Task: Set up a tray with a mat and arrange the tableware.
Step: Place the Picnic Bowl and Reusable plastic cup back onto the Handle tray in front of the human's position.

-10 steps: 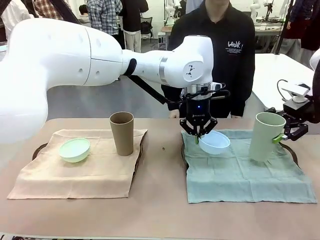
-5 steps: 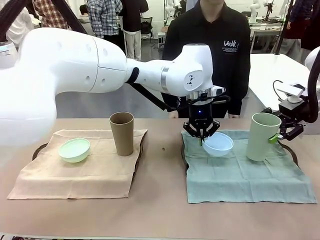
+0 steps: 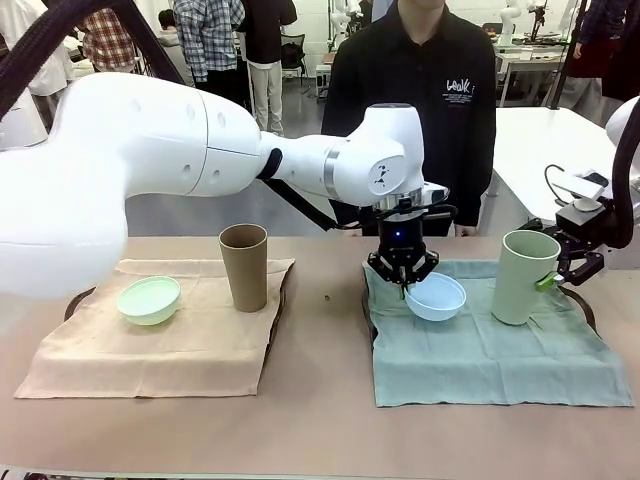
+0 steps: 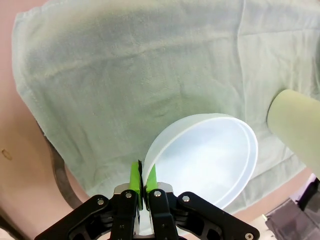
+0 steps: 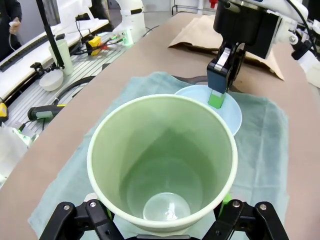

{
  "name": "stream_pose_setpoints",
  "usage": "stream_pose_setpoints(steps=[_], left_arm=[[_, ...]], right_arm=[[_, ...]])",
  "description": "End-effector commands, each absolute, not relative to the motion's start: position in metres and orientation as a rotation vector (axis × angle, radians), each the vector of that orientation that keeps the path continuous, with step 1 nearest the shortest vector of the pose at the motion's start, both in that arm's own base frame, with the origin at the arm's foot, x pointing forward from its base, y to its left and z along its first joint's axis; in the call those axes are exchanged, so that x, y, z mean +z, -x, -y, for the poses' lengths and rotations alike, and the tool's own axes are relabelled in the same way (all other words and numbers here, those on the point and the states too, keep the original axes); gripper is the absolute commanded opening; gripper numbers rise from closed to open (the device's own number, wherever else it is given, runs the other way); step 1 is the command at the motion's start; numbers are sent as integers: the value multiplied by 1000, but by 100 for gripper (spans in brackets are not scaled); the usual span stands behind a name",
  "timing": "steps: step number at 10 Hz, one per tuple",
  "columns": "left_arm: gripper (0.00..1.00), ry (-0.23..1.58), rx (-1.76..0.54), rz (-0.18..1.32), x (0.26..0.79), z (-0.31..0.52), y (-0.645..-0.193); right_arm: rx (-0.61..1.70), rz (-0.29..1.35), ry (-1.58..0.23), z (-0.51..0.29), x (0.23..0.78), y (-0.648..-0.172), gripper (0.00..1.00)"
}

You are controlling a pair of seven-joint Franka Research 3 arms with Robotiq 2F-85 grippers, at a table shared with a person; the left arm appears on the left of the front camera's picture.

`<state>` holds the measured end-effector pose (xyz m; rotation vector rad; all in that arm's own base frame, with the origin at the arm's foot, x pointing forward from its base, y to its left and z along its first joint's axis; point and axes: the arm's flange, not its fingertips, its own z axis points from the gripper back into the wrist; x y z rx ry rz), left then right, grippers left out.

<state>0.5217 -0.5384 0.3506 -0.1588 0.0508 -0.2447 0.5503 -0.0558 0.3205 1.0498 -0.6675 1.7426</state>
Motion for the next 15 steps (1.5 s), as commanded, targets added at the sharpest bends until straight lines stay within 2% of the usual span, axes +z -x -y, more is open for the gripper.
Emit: stream_pose_setpoints(steps=[1, 2, 3, 4, 6, 7, 15], left_arm=[[12, 180, -274, -66, 351, 544, -531], [62, 174, -282, -70, 350, 544, -531], [70, 169, -281, -72, 351, 543, -530], [100, 169, -278, -75, 352, 542, -530], [100, 135, -245, -126, 353, 540, -530], [54, 128, -245, -140, 356, 538, -529], [54, 227, -351, -47, 403, 527, -505]], right_arm=[[1782, 644, -1032, 55, 312, -554, 96], [1783, 639, -1036, 56, 311, -554, 100], [1792, 633, -1031, 55, 312, -553, 100], [1793, 627, -1030, 56, 315, -552, 100], [1742, 570, -1042, 57, 319, -549, 100], [1717, 548, -1038, 62, 320, -549, 100], [1602, 625, -961, 141, 338, -540, 100]])
